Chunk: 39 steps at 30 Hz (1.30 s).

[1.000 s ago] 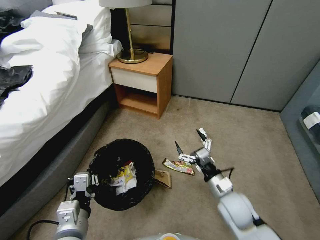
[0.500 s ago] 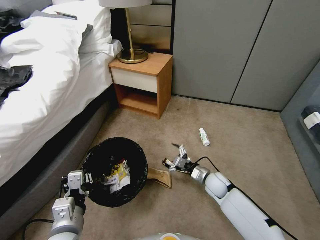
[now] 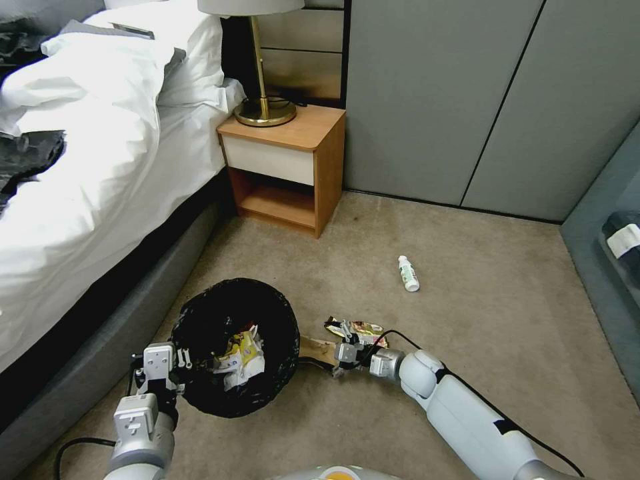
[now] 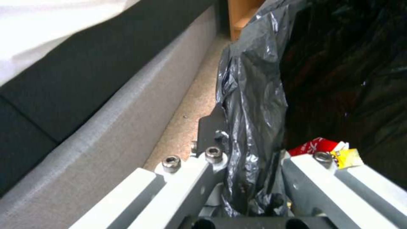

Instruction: Pick up the trash bin, then pick up the garbage from the floor and place it into the trash bin.

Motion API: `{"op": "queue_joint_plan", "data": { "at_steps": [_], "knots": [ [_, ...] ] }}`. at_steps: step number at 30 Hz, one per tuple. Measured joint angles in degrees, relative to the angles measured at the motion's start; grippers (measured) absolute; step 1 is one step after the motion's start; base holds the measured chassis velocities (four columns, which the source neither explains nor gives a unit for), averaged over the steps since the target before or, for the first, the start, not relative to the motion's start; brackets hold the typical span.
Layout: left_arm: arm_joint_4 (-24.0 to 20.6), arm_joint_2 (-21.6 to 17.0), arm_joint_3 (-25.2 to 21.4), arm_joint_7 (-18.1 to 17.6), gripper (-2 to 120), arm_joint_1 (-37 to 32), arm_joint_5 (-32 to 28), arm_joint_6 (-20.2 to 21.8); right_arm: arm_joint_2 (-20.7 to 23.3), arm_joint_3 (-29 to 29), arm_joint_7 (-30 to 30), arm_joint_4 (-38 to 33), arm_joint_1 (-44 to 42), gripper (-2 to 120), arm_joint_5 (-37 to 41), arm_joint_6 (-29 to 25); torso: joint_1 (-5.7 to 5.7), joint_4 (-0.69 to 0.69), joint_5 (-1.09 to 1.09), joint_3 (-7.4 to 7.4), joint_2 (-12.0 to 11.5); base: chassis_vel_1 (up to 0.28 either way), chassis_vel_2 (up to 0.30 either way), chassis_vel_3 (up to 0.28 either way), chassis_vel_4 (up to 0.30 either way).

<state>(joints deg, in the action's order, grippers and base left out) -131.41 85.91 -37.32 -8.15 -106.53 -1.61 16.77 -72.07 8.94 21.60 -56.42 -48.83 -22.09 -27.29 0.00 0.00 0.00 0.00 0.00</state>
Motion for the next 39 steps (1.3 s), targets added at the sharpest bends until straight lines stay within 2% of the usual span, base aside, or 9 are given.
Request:
{"op": "queue_joint_plan", "data": {
  "at_steps": [5,17,23,24,26,27,31,33,39],
  "knots": [
    [0.13,0.07,0.33,0.00,1,0.02,0.21,-0.06,-0.93,-0.51,0.30,1.93,-0.09,100,-1.38,-0.91,0.00,0.00,0.00,0.00,0.00,0.000,0.000,0.000,0.000],
    [0.34,0.57,0.85,0.07,1,-0.83,1.10,-0.96,-5.81,-5.53,0.93,13.27,2.88,100,-6.11,-4.32,0.00,0.00,0.00,0.00,0.00,0.000,0.000,0.000,0.000],
    [0.34,0.38,0.89,0.14,1,-1.14,1.17,-1.05,-6.91,-7.61,0.96,16.77,3.96,79,-5.62,-4.80,0.00,0.00,0.00,0.00,0.00,0.000,0.000,0.000,0.000],
    [0.34,0.38,0.89,0.14,1,-1.14,1.17,-1.05,-6.91,-7.61,0.96,16.77,3.96,79,-5.62,-4.80,0.00,0.00,0.00,0.00,0.00,0.000,0.000,0.000,0.000],
    [0.34,0.25,0.85,0.16,1,-1.13,1.17,-1.08,-6.98,-7.80,0.96,16.97,3.96,67,-4.84,-4.79,0.00,0.00,0.00,0.00,0.00,0.000,0.000,0.000,0.000],
    [0.34,0.25,0.85,0.16,1,-1.13,1.17,-1.08,-6.98,-7.80,0.96,16.97,3.96,67,-4.84,-4.79,0.00,0.00,0.00,0.00,0.00,0.000,0.000,0.000,0.000],
    [0.34,0.21,0.88,0.19,1,-1.03,1.16,-1.08,-6.98,-7.90,0.95,17.01,3.93,53,-4.03,-4.66,0.00,0.00,0.00,0.00,0.00,0.000,0.000,0.000,0.000],
    [0.34,0.25,0.96,0.23,1,-1.03,1.15,-1.16,-6.94,-7.93,0.91,16.97,3.86,41,-3.33,-4.50,0.00,0.00,0.00,0.00,0.00,0.000,0.000,0.000,0.000],
    [0.41,0.34,1.04,0.30,1,-1.10,1.24,-1.38,-6.80,-7.93,0.78,16.52,3.67,23,-2.75,-4.34,0.00,0.00,0.00,0.00,0.00,0.000,0.000,0.000,0.000]
  ]
}}
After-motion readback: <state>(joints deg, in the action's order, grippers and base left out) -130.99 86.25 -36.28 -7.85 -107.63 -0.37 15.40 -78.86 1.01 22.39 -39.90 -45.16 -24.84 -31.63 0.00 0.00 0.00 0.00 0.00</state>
